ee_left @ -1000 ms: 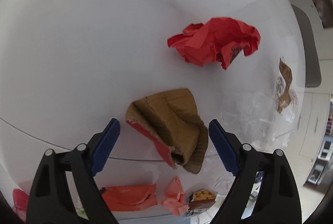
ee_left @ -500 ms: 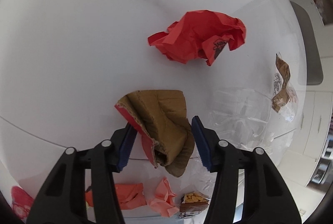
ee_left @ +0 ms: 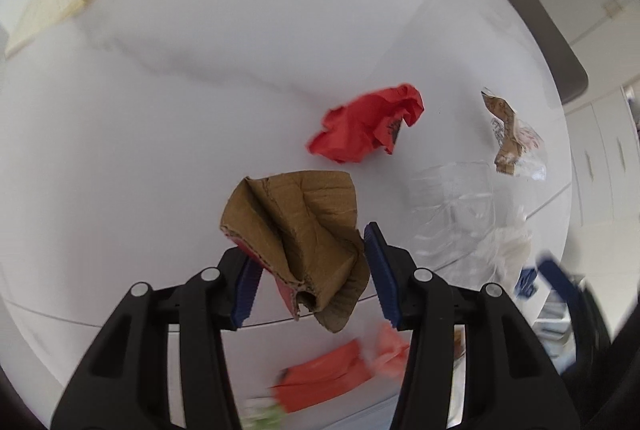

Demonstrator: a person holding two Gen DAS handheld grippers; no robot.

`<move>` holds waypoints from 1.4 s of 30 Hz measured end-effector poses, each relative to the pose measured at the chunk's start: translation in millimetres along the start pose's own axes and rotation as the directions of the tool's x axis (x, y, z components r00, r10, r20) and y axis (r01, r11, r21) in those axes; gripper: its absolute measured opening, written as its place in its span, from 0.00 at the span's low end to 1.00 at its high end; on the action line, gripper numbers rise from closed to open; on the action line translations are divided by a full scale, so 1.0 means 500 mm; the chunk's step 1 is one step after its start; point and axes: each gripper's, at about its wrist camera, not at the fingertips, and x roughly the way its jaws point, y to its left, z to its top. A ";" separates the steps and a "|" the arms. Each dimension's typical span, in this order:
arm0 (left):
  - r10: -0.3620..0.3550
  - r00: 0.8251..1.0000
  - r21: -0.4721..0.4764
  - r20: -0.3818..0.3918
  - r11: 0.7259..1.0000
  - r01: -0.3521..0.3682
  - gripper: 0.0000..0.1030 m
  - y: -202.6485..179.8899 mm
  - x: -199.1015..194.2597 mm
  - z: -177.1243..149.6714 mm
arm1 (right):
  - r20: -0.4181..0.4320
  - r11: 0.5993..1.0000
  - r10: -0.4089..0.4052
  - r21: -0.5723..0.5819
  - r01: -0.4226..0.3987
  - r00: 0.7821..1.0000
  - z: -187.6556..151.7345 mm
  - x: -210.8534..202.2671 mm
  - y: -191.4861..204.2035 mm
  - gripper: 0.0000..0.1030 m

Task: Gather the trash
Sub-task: 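Grasp the crushed clear plastic bottle with the right tool while the left tool lifts the bag, then carry the bag and bottle to the trash bin and release both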

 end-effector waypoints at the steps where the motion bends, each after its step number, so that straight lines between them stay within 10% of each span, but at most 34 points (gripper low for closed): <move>1: 0.002 1.000 0.023 0.011 1.000 -0.003 0.47 0.006 -0.016 -0.005 | -0.011 1.000 -0.008 -0.001 0.008 1.000 0.007 0.014 0.005 0.98; 7: -0.017 0.999 0.064 0.044 0.998 0.014 0.47 0.081 -0.066 -0.032 | -0.095 0.998 -0.056 0.022 0.058 0.994 0.031 0.095 0.017 0.98; 11: -0.023 0.998 0.080 0.051 0.997 0.019 0.47 0.082 -0.073 -0.034 | -0.146 0.999 -0.053 0.003 0.054 0.988 0.026 0.125 0.023 0.64; 13: -0.030 0.998 0.096 0.056 0.995 0.025 0.47 0.096 -0.073 -0.041 | -0.140 0.999 -0.046 0.006 0.047 0.989 0.022 0.121 0.022 0.62; 22: -0.106 0.992 0.267 0.074 0.960 0.083 0.47 0.002 -0.146 -0.110 | 0.068 0.995 -0.040 0.095 0.033 0.997 -0.047 -0.117 -0.041 0.62; 31: -0.287 0.956 0.512 -0.064 0.813 0.278 0.47 -0.211 -0.203 -0.287 | 0.162 0.938 -0.185 0.323 0.125 0.969 -0.293 -0.381 -0.215 0.62; 37: -0.261 0.940 0.623 -0.220 0.704 0.341 0.48 -0.337 -0.153 -0.444 | 0.137 0.886 -0.248 0.432 0.168 0.959 -0.462 -0.463 -0.306 0.62; 42: -0.200 0.948 0.665 -0.248 0.676 0.317 0.49 -0.397 -0.100 -0.535 | 0.121 0.873 -0.252 0.457 0.171 0.960 -0.543 -0.495 -0.353 0.62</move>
